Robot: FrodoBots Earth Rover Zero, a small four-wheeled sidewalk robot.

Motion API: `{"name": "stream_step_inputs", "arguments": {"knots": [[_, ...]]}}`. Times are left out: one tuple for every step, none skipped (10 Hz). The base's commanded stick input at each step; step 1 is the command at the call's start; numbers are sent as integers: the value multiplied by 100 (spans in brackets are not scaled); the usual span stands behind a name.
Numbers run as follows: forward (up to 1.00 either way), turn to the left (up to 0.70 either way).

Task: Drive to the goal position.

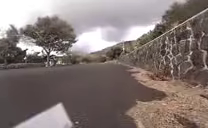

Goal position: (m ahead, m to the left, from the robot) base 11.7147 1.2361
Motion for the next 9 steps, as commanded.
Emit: {"name": "stream_step_inputs", "arguments": {"knots": [[100, -22], [100, -31], [100, -32], [100, -14], [100, -36], [100, -35], [100, -18], [100, -10], [100, -36]]}}
